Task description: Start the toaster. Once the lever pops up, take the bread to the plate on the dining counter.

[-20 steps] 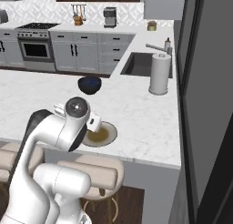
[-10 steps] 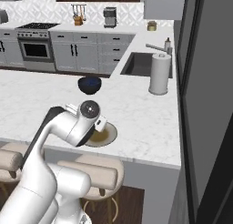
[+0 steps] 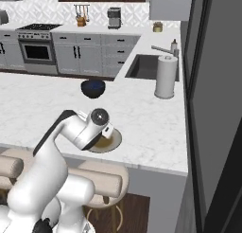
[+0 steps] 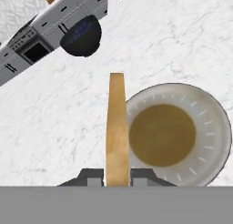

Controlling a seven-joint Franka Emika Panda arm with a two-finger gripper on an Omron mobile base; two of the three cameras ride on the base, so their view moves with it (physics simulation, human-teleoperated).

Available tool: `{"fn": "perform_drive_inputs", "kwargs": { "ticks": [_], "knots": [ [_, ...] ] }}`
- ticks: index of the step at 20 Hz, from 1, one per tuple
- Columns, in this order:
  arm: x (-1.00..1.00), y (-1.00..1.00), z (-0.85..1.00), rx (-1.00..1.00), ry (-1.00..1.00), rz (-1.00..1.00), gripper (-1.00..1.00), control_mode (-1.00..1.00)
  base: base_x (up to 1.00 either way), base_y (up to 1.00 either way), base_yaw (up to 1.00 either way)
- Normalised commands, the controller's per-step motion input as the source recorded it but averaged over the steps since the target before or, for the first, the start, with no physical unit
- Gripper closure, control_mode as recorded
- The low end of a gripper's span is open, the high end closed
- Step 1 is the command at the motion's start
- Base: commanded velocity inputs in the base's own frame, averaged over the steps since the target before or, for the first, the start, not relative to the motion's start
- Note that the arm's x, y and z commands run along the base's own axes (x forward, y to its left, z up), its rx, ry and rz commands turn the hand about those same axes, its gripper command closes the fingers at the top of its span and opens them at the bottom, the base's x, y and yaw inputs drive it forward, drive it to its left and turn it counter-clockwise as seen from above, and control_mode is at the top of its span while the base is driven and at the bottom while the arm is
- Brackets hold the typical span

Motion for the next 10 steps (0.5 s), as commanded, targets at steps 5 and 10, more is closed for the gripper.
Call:
{"fn": "perform_drive_inputs", "kwargs": {
  "ticks": [5, 10],
  "knots": [
    [0.26, 0.0, -0.4, 0.0, 0.04, 0.0, 1.0, -1.0, 0.0, 0.0, 0.0],
    [0.12, 0.0, -0.29, 0.0, 0.05, 0.0, 1.0, -1.0, 0.0, 0.0, 0.0]
  ]
}}
